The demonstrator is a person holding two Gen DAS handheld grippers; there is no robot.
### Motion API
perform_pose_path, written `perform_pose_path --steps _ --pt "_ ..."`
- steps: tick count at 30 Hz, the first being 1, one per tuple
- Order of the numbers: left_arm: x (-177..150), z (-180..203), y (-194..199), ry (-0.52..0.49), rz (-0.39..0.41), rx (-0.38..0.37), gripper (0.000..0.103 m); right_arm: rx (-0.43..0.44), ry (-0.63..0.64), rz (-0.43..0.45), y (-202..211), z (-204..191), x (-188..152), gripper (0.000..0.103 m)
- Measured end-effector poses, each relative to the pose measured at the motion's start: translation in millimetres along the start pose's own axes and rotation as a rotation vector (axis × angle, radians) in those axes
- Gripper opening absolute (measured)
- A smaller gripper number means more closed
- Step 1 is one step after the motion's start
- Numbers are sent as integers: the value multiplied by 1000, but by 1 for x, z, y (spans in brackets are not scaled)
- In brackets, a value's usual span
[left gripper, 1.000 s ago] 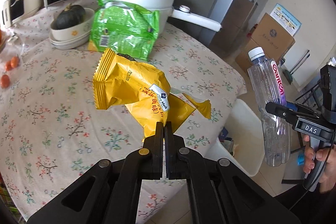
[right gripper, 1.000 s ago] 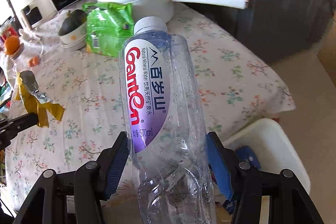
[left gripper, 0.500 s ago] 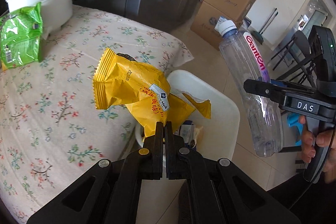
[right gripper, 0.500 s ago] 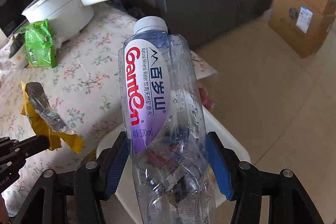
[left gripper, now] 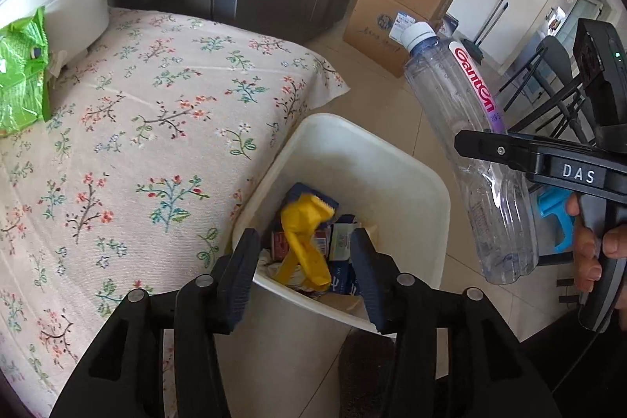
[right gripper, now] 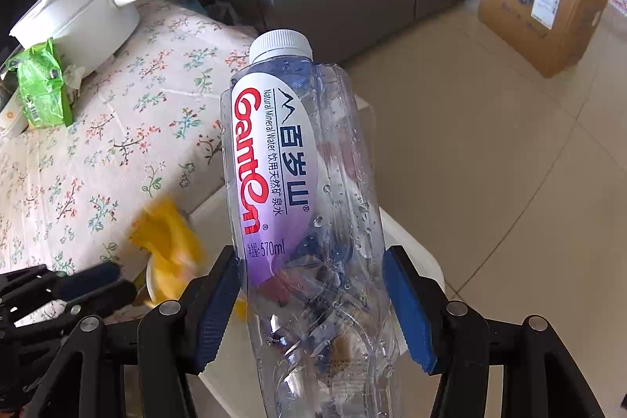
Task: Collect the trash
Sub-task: 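Open the left tool to drop the yellow bag while the right tool drops the bottle into the bin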
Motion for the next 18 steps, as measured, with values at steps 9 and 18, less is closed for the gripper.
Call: perform_pose_path --steps 9,18 --pt "-12 -34 56 10 63 143 61 -39 -13 71 -15 -19 4 64" --pt "-35 -80 96 37 92 258 66 -82 -11 39 -62 -35 -1 66"
Point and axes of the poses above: each gripper's, at about its wrist camera, not at the fingertips, and y roughly against the way its jaws point, z to its right, x to its top, the point moved 1 cm from there along -y, roughly the way its jaws point, and after that the axes turned 3 degrees about -y, right-handed, at the moved point
